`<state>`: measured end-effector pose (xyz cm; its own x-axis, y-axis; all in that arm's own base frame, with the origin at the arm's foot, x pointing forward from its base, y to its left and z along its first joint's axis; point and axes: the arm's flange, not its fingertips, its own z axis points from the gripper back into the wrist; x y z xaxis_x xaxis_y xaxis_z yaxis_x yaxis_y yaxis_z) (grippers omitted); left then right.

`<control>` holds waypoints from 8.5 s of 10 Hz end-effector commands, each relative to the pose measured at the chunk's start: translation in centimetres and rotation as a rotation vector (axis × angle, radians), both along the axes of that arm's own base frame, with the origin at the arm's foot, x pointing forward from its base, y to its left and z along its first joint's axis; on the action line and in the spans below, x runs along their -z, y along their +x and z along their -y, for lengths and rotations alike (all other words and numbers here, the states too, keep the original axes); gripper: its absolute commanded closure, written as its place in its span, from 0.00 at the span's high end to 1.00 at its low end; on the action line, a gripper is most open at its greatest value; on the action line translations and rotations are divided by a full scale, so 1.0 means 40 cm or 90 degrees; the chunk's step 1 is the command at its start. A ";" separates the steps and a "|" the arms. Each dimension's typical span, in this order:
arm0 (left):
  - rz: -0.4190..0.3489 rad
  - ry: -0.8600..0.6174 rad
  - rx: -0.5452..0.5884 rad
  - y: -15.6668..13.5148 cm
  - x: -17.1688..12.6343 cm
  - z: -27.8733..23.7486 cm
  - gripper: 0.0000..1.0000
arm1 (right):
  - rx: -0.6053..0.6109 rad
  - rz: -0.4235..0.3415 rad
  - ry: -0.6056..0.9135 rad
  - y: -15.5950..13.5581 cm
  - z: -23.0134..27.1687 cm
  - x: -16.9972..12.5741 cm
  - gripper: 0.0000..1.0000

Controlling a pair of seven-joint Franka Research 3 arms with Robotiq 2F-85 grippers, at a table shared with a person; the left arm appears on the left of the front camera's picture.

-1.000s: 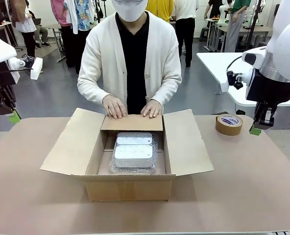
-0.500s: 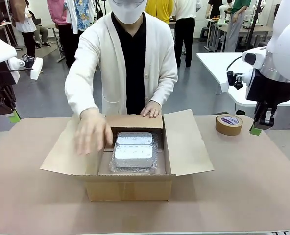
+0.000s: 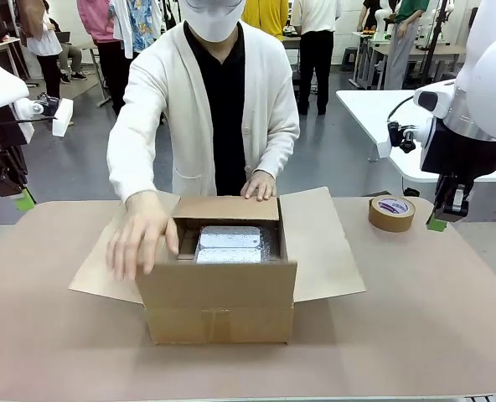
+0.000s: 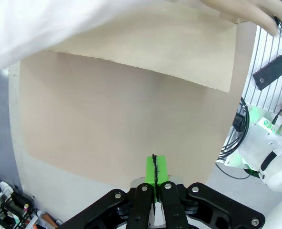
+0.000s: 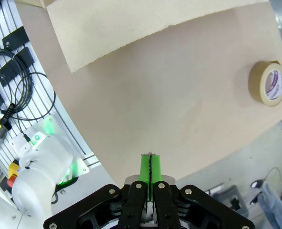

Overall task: Wrap the clocks to prevent damage.
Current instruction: Push the right (or left) flap of the Package Box to close it.

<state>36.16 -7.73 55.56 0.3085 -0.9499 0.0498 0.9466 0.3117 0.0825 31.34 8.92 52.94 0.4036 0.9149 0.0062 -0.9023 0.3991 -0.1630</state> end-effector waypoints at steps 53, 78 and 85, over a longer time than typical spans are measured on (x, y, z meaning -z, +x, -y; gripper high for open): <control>-0.128 -0.779 0.171 0.169 0.491 -0.308 0.00 | 0.005 0.004 -0.007 0.001 -0.002 0.002 0.01; -0.070 -0.706 0.246 0.296 0.599 0.194 0.00 | 0.005 0.004 -0.007 0.001 -0.002 0.002 0.01; -0.099 -0.688 0.238 0.289 0.654 0.181 0.00 | 0.005 0.004 -0.007 0.001 -0.002 0.002 0.01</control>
<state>47.64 -15.29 31.25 0.0850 -0.4182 0.9044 0.9736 -0.1582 -0.1647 31.29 8.99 53.03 0.4038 0.9149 0.0043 -0.9016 0.3987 -0.1677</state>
